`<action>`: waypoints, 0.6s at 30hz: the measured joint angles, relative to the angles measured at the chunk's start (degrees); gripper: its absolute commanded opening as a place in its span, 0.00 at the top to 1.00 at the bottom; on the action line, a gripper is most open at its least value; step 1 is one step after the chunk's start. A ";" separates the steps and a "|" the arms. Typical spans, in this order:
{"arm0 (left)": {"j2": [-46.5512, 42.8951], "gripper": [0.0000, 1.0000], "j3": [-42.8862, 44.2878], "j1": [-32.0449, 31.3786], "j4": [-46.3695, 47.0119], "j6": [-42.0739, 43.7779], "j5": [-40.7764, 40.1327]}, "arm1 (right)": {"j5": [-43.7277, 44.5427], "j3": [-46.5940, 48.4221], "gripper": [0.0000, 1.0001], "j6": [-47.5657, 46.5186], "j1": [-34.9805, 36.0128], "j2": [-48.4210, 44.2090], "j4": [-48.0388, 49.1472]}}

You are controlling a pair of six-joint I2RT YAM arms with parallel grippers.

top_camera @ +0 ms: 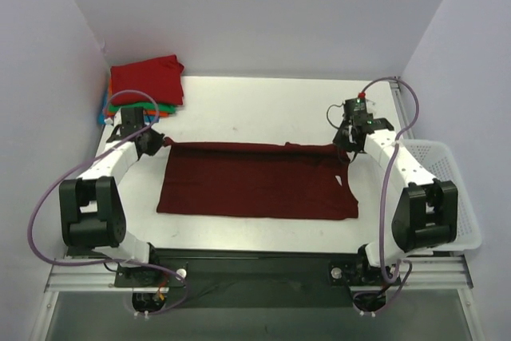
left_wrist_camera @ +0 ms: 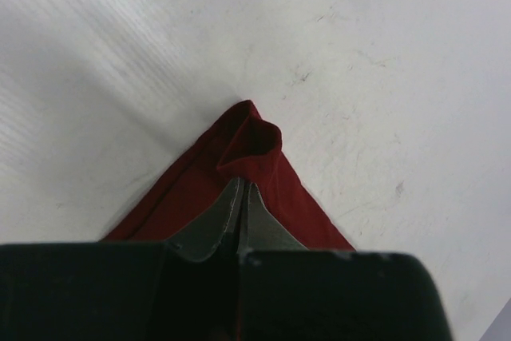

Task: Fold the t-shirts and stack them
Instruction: Fold the other side of the tshirt into a rectangle

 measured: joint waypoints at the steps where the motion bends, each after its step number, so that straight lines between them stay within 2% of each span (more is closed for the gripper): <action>1: -0.81 1.00 -0.85 0.13 0.02 -0.02 0.26 | 0.11 -0.76 1.00 0.09 0.11 -0.72 0.22; 10: -5.09 1.00 -8.31 0.90 1.20 0.00 1.64 | 0.26 -8.96 1.00 1.42 0.55 -6.56 1.64; 18: -6.67 1.00 -13.33 1.55 2.93 -0.04 2.47 | -0.02 -15.96 1.00 2.58 1.40 -6.99 4.39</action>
